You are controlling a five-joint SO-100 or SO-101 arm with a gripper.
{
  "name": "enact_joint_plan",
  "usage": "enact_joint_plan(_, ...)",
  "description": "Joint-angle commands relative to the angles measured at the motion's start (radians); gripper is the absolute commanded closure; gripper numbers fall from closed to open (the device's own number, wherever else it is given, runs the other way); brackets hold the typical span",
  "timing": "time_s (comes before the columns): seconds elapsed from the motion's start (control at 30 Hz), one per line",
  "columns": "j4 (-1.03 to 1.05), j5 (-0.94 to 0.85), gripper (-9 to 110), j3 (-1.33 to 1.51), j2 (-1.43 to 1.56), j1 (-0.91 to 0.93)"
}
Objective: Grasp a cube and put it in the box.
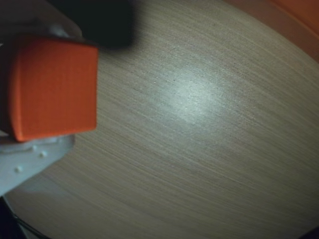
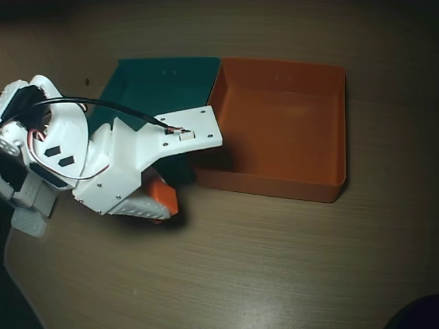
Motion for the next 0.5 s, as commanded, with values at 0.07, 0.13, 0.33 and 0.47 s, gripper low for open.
enact_joint_plan(0.07,-0.008,0.003,107,-0.054,0.126,-0.04)
enact_joint_plan(0.13,-0.008,0.003,107,-0.054,0.135,-0.052)
enact_joint_plan(0.33,-0.008,0.003,107,-0.055,0.14,-0.095)
enact_joint_plan(0.47,-0.009,0.005,107,-0.055,0.13,-0.126)
